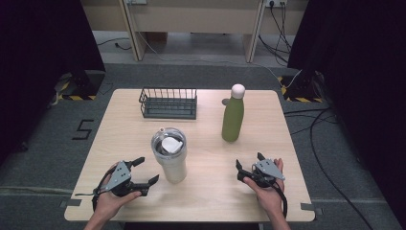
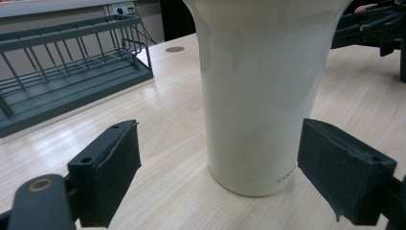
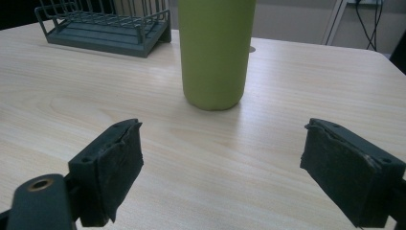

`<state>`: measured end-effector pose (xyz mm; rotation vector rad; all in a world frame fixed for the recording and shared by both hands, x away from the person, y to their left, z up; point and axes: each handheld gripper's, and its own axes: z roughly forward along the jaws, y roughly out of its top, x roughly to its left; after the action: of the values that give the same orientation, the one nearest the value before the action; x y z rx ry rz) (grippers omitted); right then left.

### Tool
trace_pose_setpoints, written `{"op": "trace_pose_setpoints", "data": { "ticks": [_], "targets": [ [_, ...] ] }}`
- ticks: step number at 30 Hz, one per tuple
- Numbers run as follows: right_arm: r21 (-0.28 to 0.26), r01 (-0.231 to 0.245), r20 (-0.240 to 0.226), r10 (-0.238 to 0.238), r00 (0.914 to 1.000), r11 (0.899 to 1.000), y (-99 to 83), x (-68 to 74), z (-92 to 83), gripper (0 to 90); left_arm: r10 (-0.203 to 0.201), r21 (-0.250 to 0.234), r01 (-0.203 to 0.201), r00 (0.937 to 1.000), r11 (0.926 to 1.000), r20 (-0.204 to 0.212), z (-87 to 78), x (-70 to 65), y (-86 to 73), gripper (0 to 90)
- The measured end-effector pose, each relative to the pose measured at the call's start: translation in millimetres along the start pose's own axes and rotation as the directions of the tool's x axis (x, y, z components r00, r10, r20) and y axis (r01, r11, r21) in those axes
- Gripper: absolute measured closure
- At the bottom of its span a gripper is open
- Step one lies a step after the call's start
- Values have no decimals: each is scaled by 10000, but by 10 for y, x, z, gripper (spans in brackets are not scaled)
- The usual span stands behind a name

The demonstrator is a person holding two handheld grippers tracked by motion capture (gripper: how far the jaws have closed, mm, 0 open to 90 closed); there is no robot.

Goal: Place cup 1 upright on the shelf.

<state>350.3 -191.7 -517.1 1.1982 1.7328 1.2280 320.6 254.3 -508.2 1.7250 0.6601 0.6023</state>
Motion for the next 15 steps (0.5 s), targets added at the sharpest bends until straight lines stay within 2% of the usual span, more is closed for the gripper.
{"op": "trace_pose_setpoints", "data": {
  "ticks": [7, 11, 15],
  "targets": [
    [-48, 20, 28, -20, 10000, 10000, 13, 16, -12, 116, -8, -175, 8, 10000, 9998, -31, 27, -41, 8, 129],
    [-14, 75, 50, -75, 10000, 10000, 16, 28, -1, 120, -9, -385, 24, 9993, 9993, 387, 120, -79, 67, 118],
    [-39, 43, 3, -43, 10000, 10000, 21, 27, 4, 123, -75, -339, 96, 9981, 9994, 609, 196, -76, 62, 106]
  ]
}}
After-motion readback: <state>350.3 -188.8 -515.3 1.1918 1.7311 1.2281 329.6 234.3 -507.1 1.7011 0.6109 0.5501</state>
